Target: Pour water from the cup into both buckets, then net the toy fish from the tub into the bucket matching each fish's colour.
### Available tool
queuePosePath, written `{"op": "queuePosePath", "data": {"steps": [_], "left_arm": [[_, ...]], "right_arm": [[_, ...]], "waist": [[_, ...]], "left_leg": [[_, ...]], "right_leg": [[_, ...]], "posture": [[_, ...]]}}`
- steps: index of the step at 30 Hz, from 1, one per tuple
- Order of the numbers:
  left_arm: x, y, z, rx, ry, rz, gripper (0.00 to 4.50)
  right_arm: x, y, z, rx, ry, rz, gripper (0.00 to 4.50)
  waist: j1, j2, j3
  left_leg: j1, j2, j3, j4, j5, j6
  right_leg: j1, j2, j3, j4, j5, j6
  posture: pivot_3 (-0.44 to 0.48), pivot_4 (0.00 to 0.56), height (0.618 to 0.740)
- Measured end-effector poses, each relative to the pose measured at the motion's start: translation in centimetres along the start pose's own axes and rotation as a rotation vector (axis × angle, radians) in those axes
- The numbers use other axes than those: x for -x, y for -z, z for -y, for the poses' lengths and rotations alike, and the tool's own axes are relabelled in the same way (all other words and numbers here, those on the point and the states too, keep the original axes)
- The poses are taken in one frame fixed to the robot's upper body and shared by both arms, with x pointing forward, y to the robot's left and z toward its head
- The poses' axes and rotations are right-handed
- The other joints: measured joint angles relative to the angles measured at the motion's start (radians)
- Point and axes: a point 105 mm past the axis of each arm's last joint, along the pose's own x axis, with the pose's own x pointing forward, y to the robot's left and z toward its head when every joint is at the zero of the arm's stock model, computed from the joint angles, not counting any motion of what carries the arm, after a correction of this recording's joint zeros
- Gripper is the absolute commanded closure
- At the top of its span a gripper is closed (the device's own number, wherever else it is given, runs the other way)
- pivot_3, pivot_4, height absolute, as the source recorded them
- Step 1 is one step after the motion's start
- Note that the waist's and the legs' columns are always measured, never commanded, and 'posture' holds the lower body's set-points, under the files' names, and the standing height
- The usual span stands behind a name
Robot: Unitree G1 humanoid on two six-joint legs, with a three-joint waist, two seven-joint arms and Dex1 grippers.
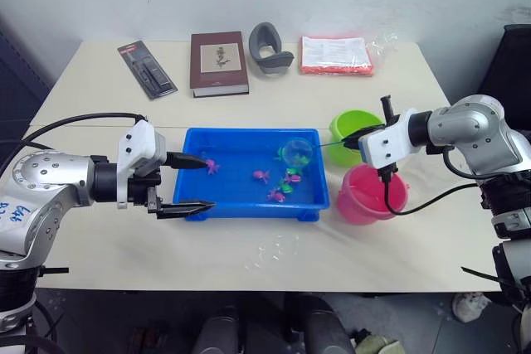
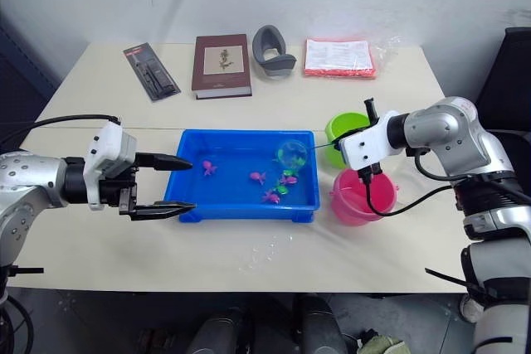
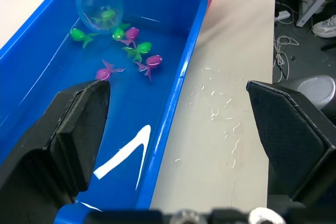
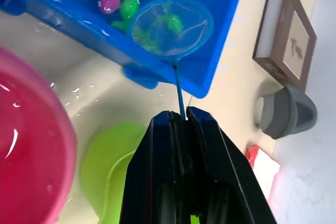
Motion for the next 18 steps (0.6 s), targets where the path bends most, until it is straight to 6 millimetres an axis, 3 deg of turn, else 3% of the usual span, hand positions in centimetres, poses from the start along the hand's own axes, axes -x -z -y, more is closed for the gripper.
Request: {"op": "queuePosePath", "data": {"steps": [11,18], "left_arm": [[0.01,-0.06,-0.14,-0.009,-0.013,0.002,0.03],[0.01,-0.07,-0.15,-0.010,-0.013,0.003,0.03]], "right_arm": [[0.00,-0.06,-0.45,0.039,-0.006,0.022,4.50],[0.49,-0.71,0.41,-0.008,0.029,0.069,4.50]], "waist": [[0.000,0.000,0.000],[-0.001,0.000,0.000]], "left_leg": [[0.000,0.000,0.000,0.000,0.000,0.000],[0.000,0.000,0.000,0.001,0.000,0.000]], "right_leg": [[0.000,0.000,0.000,0.000,0.000,0.000],[0.000,0.000,0.000,0.000,0.000,0.000]], "posture": [[0.000,0.150,0.740],[0.000,0.150,0.740]]}}
